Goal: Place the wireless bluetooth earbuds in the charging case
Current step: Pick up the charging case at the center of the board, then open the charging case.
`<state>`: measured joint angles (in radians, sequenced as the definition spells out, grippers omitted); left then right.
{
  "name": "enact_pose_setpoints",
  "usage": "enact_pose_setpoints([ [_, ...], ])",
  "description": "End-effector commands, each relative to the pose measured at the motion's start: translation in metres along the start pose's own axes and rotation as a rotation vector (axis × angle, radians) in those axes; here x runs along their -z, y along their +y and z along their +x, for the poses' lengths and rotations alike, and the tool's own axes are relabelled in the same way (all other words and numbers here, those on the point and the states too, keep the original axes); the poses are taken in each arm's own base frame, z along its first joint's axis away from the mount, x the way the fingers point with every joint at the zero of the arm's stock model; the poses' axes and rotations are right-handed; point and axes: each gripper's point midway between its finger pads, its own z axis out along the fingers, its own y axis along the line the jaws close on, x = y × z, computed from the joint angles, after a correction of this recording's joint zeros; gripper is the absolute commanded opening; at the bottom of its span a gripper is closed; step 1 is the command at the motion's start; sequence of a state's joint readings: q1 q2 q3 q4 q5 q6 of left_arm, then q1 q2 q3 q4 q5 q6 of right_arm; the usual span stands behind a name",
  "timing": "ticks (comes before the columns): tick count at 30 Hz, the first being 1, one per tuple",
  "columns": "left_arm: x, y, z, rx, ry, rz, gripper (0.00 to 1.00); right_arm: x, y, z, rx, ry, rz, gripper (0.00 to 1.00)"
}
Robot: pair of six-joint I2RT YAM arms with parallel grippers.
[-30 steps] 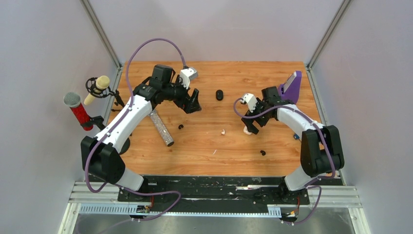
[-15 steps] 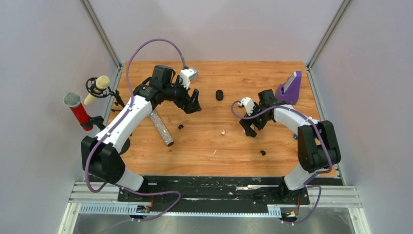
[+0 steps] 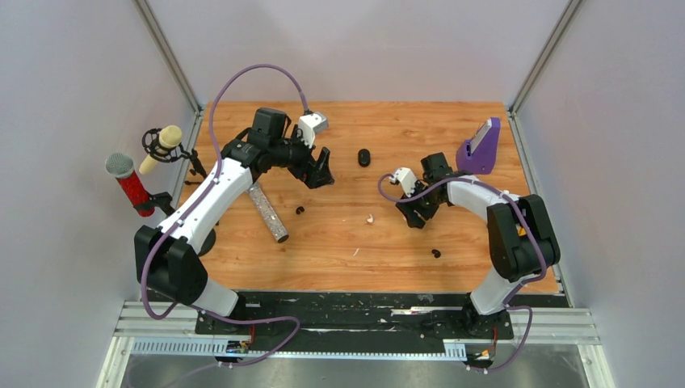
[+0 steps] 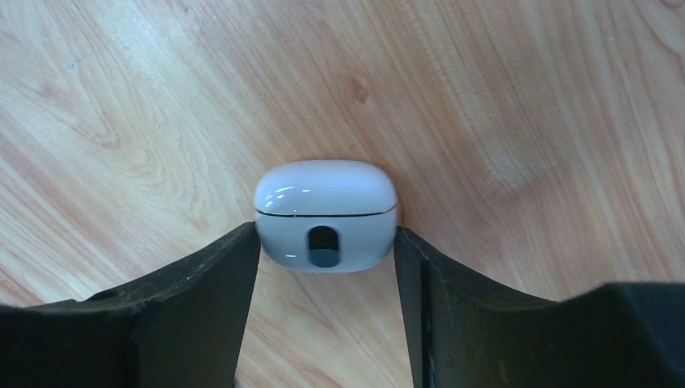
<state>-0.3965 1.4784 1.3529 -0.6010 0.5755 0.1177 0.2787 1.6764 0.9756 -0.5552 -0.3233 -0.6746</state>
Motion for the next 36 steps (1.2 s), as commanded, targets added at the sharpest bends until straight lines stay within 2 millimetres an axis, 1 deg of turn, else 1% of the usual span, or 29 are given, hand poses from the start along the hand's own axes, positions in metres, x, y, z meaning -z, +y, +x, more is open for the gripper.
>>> enact_pose_setpoints([
  [1, 0.011, -0.007, -0.015, -0.027, -0.06, 0.01, 1.0, 0.0, -0.003, -0.006, 0.03, -0.028, 0.021, 0.58],
  [2, 0.011, -0.007, -0.015, -0.027, -0.059, 0.01, 1.0, 0.0, -0.003, -0.006, 0.035, -0.031, 0.022, 0.56],
  [4, 0.01, -0.006, -0.015, -0.024, -0.06, 0.011, 1.0, 0.0, -0.002, -0.008, 0.048, -0.038, 0.023, 0.44],
  [5, 0.01, -0.007, -0.015, -0.024, -0.06, 0.012, 1.0, 0.001, -0.003, -0.008, 0.05, -0.041, 0.026, 0.4],
  [8, 0.01, -0.007, -0.015, -0.021, -0.06, 0.014, 1.0, 0.003, -0.005, -0.012, 0.056, -0.053, 0.037, 0.35],
  [12, 0.007, -0.007, -0.016, -0.008, -0.062, 0.022, 1.0, 0.009, -0.005, -0.018, 0.074, -0.081, 0.047, 0.34],
  [14, 0.004, -0.01, -0.018, 0.01, -0.062, 0.049, 1.0, 0.019, -0.003, -0.026, 0.104, -0.122, 0.051, 0.34],
  [15, 0.003, -0.012, -0.023, 0.018, -0.068, 0.061, 1.0, 0.026, -0.002, -0.034, 0.121, -0.152, 0.057, 0.32],
  [16, -0.001, -0.014, -0.022, 0.038, -0.06, 0.089, 1.0, 0.034, -0.002, -0.041, 0.136, -0.183, 0.064, 0.29],
  [17, -0.002, -0.015, -0.028, 0.047, -0.066, 0.1, 1.0, 0.044, -0.001, -0.051, 0.153, -0.221, 0.074, 0.26],
  [18, -0.009, -0.016, -0.026, 0.069, -0.052, 0.137, 1.0, 0.055, 0.0, -0.062, 0.171, -0.262, 0.083, 0.22],
  [19, -0.011, -0.019, -0.033, 0.077, -0.058, 0.156, 1.0, 0.067, 0.002, -0.072, 0.189, -0.304, 0.094, 0.17],
  [20, -0.019, -0.022, -0.029, 0.108, -0.035, 0.197, 1.0, 0.08, 0.004, -0.082, 0.209, -0.346, 0.103, 0.13],
  [21, -0.022, -0.026, -0.034, 0.123, -0.036, 0.219, 1.0, 0.096, 0.007, -0.093, 0.234, -0.398, 0.121, 0.11],
  [23, -0.035, -0.033, -0.033, 0.153, -0.018, 0.277, 1.0, 0.118, 0.015, -0.107, 0.276, -0.473, 0.137, 0.09],
  [25, -0.041, -0.045, -0.036, 0.155, -0.017, 0.328, 1.0, 0.135, 0.024, -0.117, 0.321, -0.532, 0.151, 0.08],
  [26, -0.043, -0.055, -0.039, 0.148, -0.017, 0.36, 1.0, 0.143, 0.03, -0.122, 0.342, -0.558, 0.153, 0.06],
  [27, -0.045, -0.059, -0.041, 0.151, -0.018, 0.374, 1.0, 0.15, 0.036, -0.126, 0.361, -0.586, 0.157, 0.05],
  [28, -0.045, -0.069, -0.045, 0.139, -0.021, 0.402, 1.0, 0.156, 0.043, -0.13, 0.384, -0.612, 0.152, 0.04],
  [29, -0.047, -0.074, -0.047, 0.144, -0.021, 0.414, 1.0, 0.16, 0.05, -0.132, 0.404, -0.634, 0.151, 0.04],
  [30, -0.047, -0.083, -0.051, 0.133, -0.024, 0.439, 1.0, 0.165, 0.056, -0.136, 0.426, -0.658, 0.153, 0.03],
  [31, -0.049, -0.087, -0.053, 0.141, -0.022, 0.451, 1.0, 0.169, 0.063, -0.138, 0.445, -0.675, 0.154, 0.02],
  [32, -0.049, -0.095, -0.056, 0.134, -0.021, 0.475, 1.0, 0.172, 0.068, -0.14, 0.461, -0.689, 0.156, 0.02],
  [36, -0.052, -0.121, -0.062, 0.153, -0.018, 0.562, 1.0, 0.177, 0.086, -0.143, 0.49, -0.725, 0.146, 0.0],
])
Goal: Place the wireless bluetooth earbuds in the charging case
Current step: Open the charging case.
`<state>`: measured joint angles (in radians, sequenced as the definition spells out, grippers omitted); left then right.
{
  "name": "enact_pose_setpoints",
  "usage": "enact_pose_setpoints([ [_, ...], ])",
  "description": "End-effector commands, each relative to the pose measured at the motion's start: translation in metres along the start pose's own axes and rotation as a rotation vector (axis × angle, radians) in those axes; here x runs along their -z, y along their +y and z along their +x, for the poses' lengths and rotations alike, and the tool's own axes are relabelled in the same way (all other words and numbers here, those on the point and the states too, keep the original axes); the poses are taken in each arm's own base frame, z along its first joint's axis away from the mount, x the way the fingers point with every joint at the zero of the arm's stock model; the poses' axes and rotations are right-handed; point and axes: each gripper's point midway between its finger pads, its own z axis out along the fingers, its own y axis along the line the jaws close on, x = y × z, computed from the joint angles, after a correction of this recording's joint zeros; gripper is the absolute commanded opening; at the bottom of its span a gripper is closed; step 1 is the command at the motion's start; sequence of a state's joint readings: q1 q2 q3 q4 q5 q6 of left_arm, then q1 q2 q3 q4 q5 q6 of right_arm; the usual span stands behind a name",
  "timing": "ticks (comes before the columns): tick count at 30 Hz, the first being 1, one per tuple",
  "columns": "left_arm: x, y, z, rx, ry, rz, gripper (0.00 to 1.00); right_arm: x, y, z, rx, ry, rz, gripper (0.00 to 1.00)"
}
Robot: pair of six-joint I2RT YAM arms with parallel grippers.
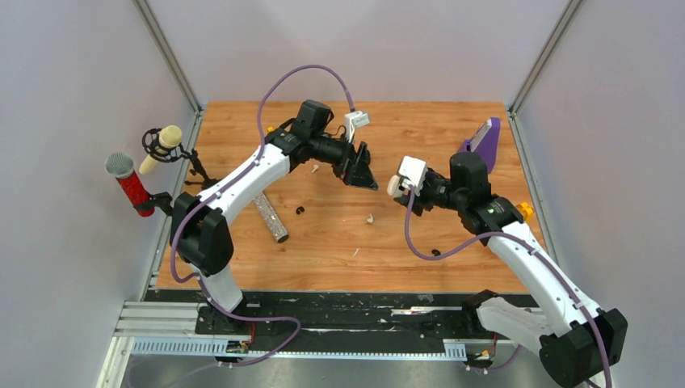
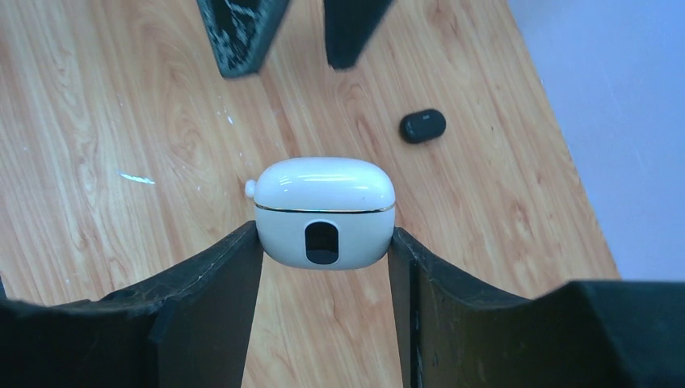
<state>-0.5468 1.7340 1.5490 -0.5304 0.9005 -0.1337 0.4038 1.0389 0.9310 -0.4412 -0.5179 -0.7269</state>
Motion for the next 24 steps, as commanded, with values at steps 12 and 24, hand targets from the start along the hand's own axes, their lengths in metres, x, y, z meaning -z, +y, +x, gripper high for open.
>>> enact_pose_setpoints([
  [12, -0.038, -0.039, -0.009, -0.049, 0.011, 0.06, 1.0, -0.008, 0.033, -0.033, 0.054, -0.121, -0.049, 0.0],
  [24, -0.037, -0.045, -0.005, -0.047, 0.016, 0.099, 1.0, -0.002, 0.028, -0.034, 0.071, -0.134, 0.004, 0.0],
])
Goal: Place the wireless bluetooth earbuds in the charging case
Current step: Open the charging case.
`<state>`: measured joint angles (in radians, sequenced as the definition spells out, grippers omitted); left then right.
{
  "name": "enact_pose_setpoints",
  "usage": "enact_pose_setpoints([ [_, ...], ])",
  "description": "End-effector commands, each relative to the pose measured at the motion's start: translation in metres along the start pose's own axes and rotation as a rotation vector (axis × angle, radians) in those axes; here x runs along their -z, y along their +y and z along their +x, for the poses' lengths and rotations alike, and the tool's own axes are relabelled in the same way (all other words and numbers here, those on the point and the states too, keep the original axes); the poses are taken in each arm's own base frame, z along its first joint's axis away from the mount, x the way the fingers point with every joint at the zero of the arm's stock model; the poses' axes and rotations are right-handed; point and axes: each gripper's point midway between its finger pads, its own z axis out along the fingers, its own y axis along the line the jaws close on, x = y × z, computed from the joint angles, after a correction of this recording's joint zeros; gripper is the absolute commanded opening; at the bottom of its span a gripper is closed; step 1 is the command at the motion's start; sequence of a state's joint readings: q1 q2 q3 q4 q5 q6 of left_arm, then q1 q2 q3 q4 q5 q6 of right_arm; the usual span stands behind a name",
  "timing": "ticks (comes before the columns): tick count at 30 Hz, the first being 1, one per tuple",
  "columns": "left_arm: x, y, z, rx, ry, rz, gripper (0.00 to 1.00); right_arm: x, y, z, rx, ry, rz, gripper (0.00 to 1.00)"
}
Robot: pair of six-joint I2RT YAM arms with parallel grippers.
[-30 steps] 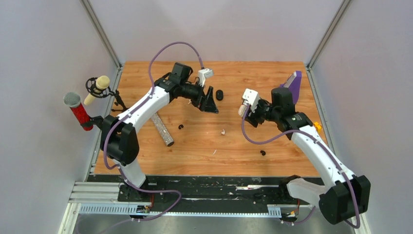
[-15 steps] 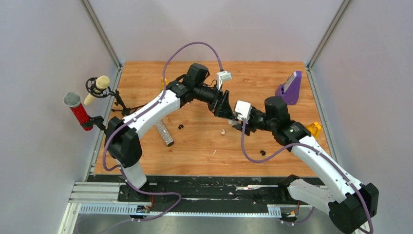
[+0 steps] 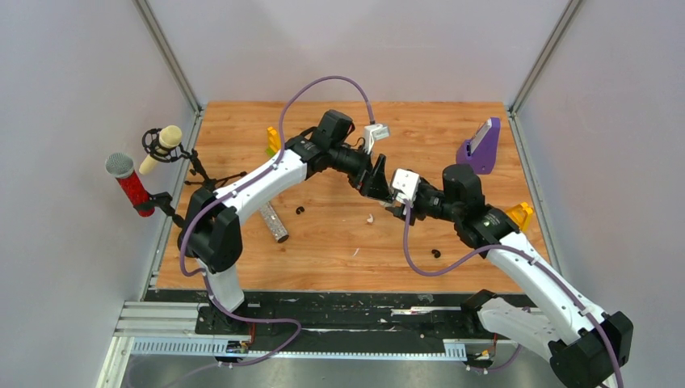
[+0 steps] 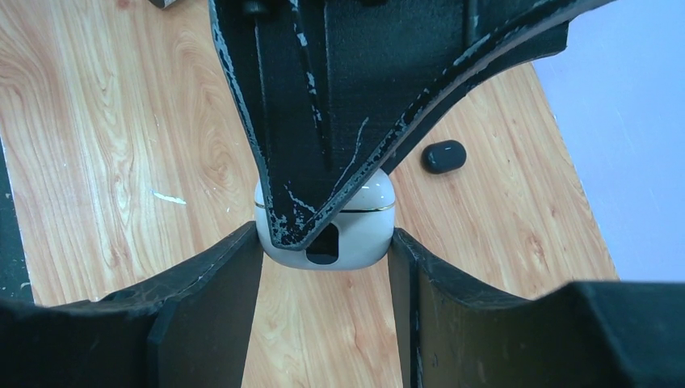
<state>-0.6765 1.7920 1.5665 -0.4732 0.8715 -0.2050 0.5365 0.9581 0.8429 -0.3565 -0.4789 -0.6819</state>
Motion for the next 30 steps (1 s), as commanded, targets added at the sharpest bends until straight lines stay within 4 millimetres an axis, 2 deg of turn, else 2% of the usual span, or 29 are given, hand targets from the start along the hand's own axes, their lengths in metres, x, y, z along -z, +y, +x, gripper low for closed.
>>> enact_pose_setpoints([
  [1, 0.011, -0.02, -0.018, -0.059, -0.047, 0.038, 1.0, 0.003, -0.008, -0.015, 0.03, -0.052, 0.042, 0.0],
  [7, 0.017, -0.033, -0.02, -0.076, -0.059, 0.078, 1.0, 0.004, -0.009, -0.015, 0.033, -0.056, 0.05, 0.0],
  [11, 0.019, -0.035, -0.019, -0.082, -0.062, 0.079, 1.0, 0.006, -0.011, -0.017, 0.035, -0.057, 0.06, 0.0],
  [19, 0.032, -0.03, -0.023, -0.073, -0.091, 0.068, 1.0, 0.009, -0.014, -0.017, 0.04, -0.056, 0.082, 0.0],
  [30, 0.024, -0.018, -0.018, -0.039, -0.078, 0.054, 1.0, 0.009, -0.012, -0.023, 0.034, -0.076, 0.066, 0.0],
])
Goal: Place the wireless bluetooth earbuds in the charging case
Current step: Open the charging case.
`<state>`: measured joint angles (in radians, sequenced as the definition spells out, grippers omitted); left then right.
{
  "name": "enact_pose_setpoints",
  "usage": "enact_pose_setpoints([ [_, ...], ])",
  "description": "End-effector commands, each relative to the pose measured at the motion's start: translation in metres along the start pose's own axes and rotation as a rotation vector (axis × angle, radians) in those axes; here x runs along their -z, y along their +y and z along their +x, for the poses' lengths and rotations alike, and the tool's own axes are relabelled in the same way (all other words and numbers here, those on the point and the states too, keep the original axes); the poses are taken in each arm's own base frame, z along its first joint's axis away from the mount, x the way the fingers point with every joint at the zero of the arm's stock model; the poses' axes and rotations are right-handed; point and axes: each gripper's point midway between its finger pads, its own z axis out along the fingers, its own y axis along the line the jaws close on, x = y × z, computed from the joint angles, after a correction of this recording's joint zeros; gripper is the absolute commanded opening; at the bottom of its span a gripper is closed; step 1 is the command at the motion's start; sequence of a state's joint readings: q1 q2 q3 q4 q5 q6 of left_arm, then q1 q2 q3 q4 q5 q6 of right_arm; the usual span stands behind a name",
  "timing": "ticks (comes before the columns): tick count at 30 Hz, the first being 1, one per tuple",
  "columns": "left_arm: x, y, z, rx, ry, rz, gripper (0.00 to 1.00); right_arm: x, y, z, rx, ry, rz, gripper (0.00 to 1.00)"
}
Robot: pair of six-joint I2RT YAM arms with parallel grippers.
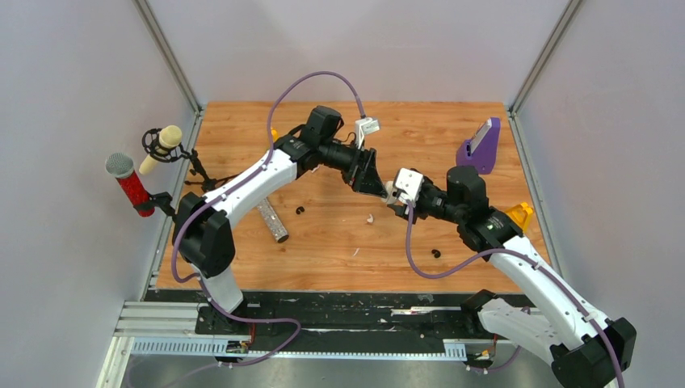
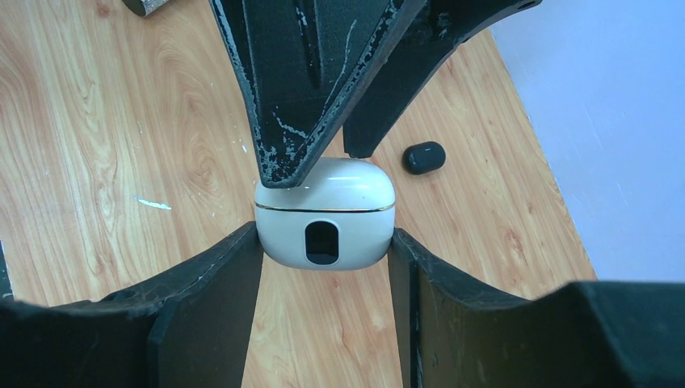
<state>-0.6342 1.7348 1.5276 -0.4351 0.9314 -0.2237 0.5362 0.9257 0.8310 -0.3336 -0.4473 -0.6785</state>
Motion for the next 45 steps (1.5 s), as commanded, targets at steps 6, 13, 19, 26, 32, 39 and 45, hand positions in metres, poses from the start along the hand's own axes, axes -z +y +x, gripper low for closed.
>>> enact_pose_setpoints([
  [6, 0.001, -0.008, -0.009, -0.029, -0.026, 0.016, 1.0, 0.001, -0.004, -0.018, 0.014, -0.063, 0.009, 0.0],
  [13, -0.008, 0.003, -0.002, -0.011, -0.002, -0.015, 1.0, 0.002, -0.003, -0.026, 0.013, -0.082, -0.005, 0.0],
  [19, -0.008, 0.006, -0.001, -0.009, 0.002, -0.026, 1.0, 0.003, -0.003, -0.027, 0.015, -0.082, -0.004, 0.0],
  [26, 0.0, 0.004, -0.008, -0.024, -0.021, -0.041, 1.0, 0.007, -0.003, -0.03, 0.021, -0.092, 0.008, 0.0],
  [32, 0.005, 0.002, -0.01, -0.027, -0.032, -0.033, 1.0, 0.008, -0.004, -0.03, 0.021, -0.091, 0.015, 0.0],
  [39, 0.012, 0.001, -0.014, -0.024, -0.05, -0.025, 1.0, 0.008, -0.005, -0.03, 0.019, -0.089, 0.02, 0.0],
  [45, 0.016, 0.0, -0.015, -0.028, -0.061, -0.024, 1.0, 0.008, -0.005, -0.03, 0.016, -0.09, 0.018, 0.0],
])
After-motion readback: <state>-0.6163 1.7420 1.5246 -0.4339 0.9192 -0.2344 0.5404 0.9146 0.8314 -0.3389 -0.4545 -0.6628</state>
